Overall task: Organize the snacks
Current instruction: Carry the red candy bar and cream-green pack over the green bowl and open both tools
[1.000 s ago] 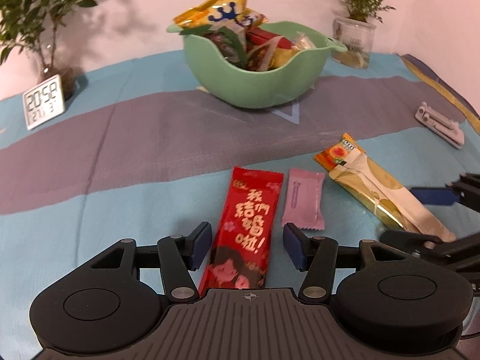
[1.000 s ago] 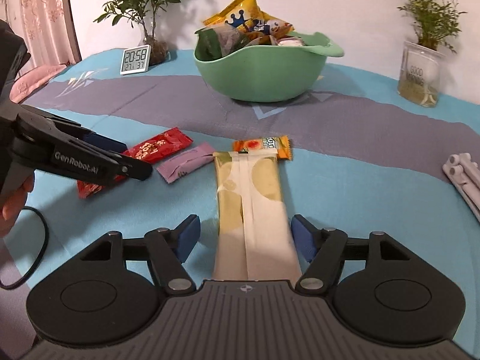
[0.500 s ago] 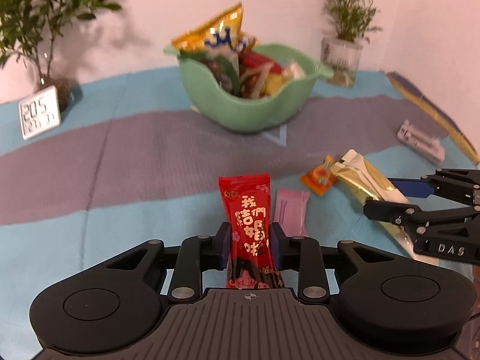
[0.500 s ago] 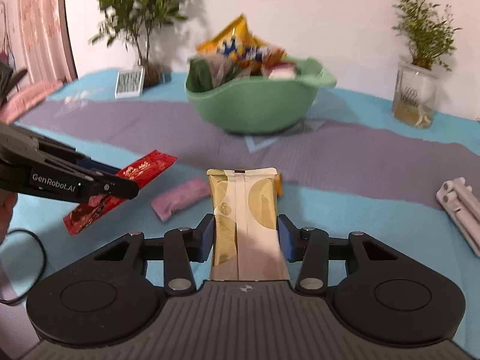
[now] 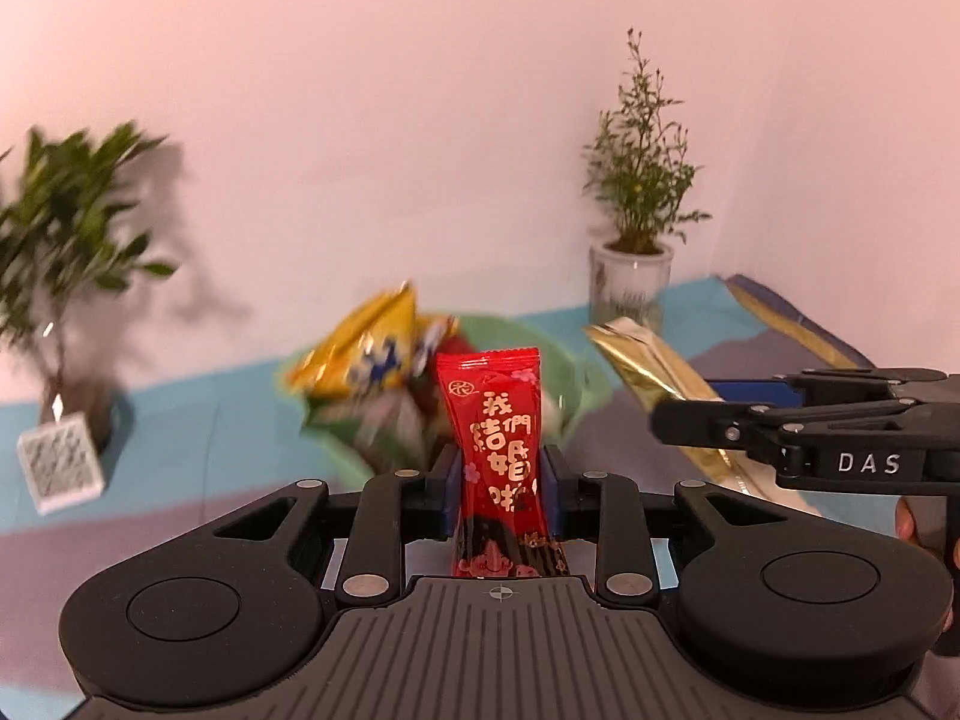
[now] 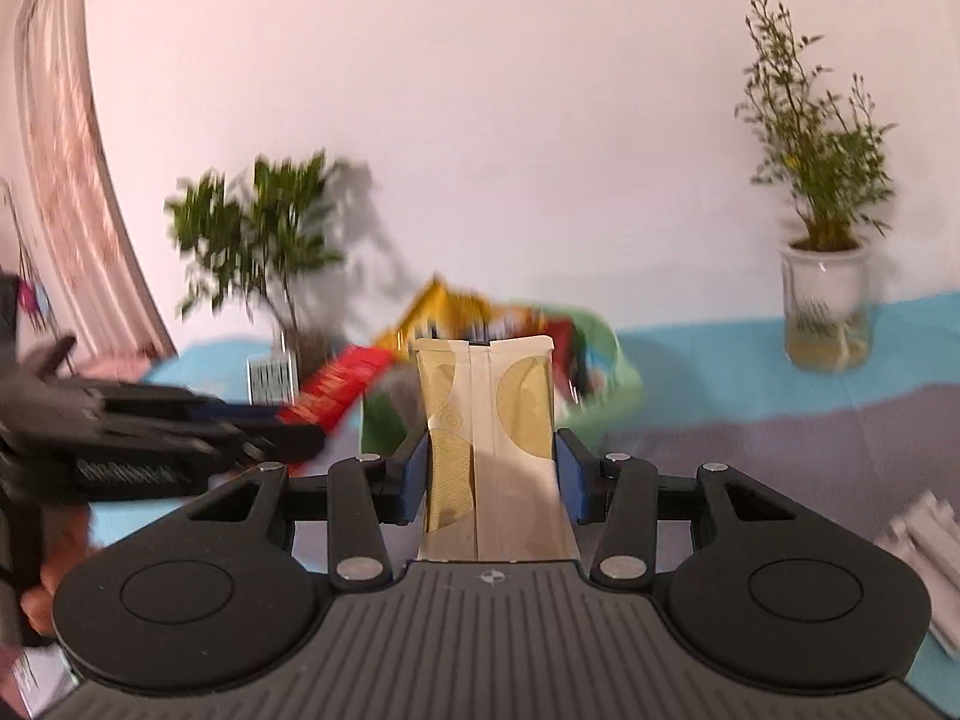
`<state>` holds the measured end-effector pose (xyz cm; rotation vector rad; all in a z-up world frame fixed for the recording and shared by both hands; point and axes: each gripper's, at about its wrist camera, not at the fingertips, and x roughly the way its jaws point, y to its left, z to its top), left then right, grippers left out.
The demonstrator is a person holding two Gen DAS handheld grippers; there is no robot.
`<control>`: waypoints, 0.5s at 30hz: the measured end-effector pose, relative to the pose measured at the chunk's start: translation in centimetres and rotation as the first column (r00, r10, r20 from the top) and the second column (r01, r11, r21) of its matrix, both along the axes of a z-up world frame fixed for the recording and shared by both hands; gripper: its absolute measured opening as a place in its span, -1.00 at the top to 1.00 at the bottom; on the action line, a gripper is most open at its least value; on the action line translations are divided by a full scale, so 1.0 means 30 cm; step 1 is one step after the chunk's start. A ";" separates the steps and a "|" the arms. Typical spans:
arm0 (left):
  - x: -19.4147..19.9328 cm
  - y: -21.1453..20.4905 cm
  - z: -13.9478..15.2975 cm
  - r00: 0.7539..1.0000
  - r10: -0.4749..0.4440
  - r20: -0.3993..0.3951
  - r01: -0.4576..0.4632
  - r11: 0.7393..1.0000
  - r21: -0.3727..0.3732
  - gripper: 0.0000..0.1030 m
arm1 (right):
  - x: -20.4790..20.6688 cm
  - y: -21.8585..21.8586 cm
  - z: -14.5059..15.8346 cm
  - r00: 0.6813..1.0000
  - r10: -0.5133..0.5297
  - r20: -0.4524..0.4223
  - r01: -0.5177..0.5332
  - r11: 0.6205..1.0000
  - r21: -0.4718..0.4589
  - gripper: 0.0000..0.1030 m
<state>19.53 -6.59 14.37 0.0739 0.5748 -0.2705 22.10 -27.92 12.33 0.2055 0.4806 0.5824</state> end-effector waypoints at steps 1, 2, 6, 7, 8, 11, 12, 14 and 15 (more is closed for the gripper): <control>0.037 -0.012 0.001 1.000 -0.005 0.005 0.005 1.000 0.006 -0.78 | 0.027 0.006 0.009 1.000 -0.004 0.007 0.004 1.000 0.010 0.02; 0.081 -0.024 0.002 1.000 -0.011 0.006 0.010 1.000 0.013 -0.79 | 0.049 0.012 0.015 1.000 -0.012 0.015 0.012 1.000 0.012 0.02; 0.227 -0.049 -0.027 1.000 -0.011 0.016 0.010 0.999 0.035 -0.88 | 0.143 0.017 0.018 0.999 -0.036 0.007 0.036 0.998 0.043 0.02; 0.262 -0.055 -0.043 1.000 0.002 0.021 -0.003 0.999 0.051 -0.89 | 0.164 0.017 0.013 0.999 -0.042 0.000 0.042 0.998 0.053 0.02; 0.280 -0.051 -0.058 1.000 0.014 0.020 -0.015 0.998 0.065 -1.00 | 0.184 0.016 0.007 0.999 -0.049 -0.007 0.050 0.997 0.062 0.02; 0.315 -0.050 -0.081 1.000 0.024 0.003 -0.024 0.997 0.075 -1.00 | 0.239 0.013 -0.016 0.998 -0.059 -0.033 0.061 0.994 0.092 0.02; 0.308 -0.044 -0.080 1.000 0.019 0.004 -0.019 0.998 0.059 -1.00 | 0.254 0.012 -0.022 0.997 -0.061 -0.039 0.065 0.993 0.103 0.02; 0.277 -0.027 -0.067 1.000 0.017 0.023 -0.018 1.000 0.024 -1.00 | 0.290 0.013 -0.035 0.996 -0.063 -0.059 0.070 0.988 0.136 0.02; 0.259 -0.019 -0.060 0.999 0.016 0.033 -0.016 1.000 0.013 -1.00 | 0.306 0.014 -0.039 0.995 -0.062 -0.072 0.073 0.985 0.157 0.02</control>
